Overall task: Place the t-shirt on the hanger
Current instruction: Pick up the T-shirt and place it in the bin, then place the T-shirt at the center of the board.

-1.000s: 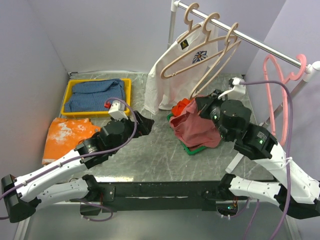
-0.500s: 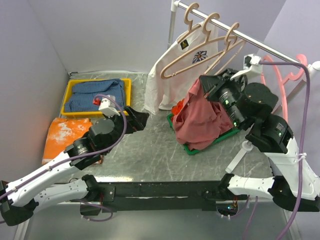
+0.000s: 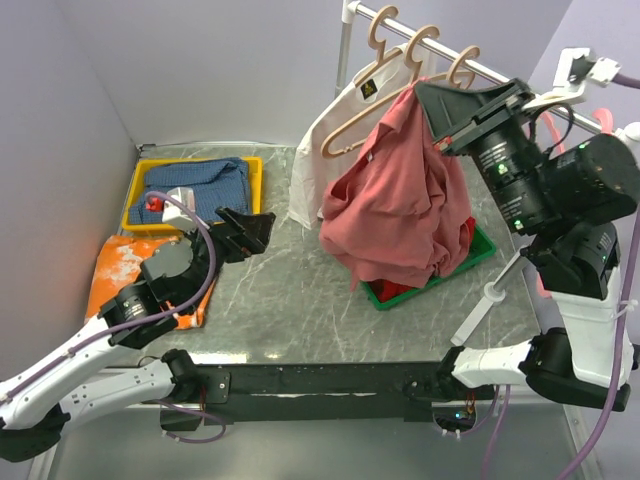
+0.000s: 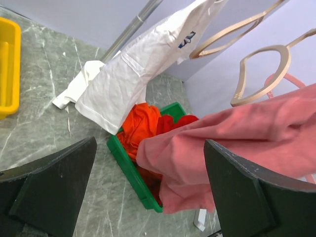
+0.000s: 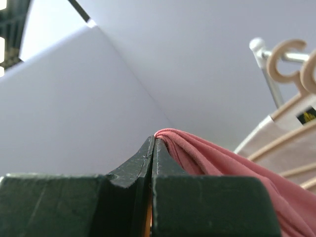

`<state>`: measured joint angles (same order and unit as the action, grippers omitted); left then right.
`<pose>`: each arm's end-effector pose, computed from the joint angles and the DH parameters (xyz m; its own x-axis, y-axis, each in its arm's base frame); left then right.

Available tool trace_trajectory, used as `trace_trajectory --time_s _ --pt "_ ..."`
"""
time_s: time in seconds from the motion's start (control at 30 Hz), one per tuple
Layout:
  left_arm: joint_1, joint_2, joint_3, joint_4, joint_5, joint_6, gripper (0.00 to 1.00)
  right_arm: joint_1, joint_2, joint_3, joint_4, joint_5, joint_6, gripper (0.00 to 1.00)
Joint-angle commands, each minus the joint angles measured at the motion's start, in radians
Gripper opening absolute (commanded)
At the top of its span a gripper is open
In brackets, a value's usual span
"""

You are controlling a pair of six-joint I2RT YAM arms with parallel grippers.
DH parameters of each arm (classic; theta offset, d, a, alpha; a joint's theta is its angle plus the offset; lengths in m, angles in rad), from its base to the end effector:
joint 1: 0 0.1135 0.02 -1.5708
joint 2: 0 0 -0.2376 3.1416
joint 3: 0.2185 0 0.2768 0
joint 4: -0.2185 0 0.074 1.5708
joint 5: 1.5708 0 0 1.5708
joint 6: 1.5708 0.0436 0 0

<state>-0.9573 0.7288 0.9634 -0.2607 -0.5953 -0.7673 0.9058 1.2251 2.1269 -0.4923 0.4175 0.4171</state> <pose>0.1361 -0.1508 0.3900 -0.2567 -0.6337 -0.7297 0.2446 0.6878 -0.6834 0.1154 0.1185 0.6316 0.0262 0.6335 -0.7733 -0.5473 0.6564 0.5192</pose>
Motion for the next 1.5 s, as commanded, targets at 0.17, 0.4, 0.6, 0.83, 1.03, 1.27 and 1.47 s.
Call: trace_trajectory --time_s 0.17,0.4,0.6,0.83,1.03,1.27,1.47 --pt "-0.001 -0.034 0.043 -0.009 -0.044 0.031 0.96 0.008 0.043 0.137 0.224 0.01 -0.107 0.0" --pt "-0.001 -0.037 0.066 -0.015 -0.063 0.04 0.96 0.008 0.096 0.165 0.256 -0.043 -0.08 0.0" --pt "-0.001 -0.068 0.087 -0.012 -0.11 0.066 0.96 0.015 0.178 0.246 0.304 -0.112 -0.055 0.0" --pt "-0.001 -0.094 0.098 -0.023 -0.15 0.082 0.96 0.083 0.241 0.268 0.428 -0.111 -0.081 0.0" --pt "-0.001 -0.127 0.077 -0.032 -0.181 0.059 0.96 0.163 0.318 0.347 0.52 -0.069 -0.161 0.0" --pt "-0.001 -0.157 0.09 -0.069 -0.216 0.065 0.97 0.22 0.364 0.357 0.569 -0.019 -0.199 0.0" --pt "-0.001 -0.167 0.11 -0.098 -0.247 0.065 0.96 0.225 0.317 0.222 0.518 0.061 -0.209 0.0"
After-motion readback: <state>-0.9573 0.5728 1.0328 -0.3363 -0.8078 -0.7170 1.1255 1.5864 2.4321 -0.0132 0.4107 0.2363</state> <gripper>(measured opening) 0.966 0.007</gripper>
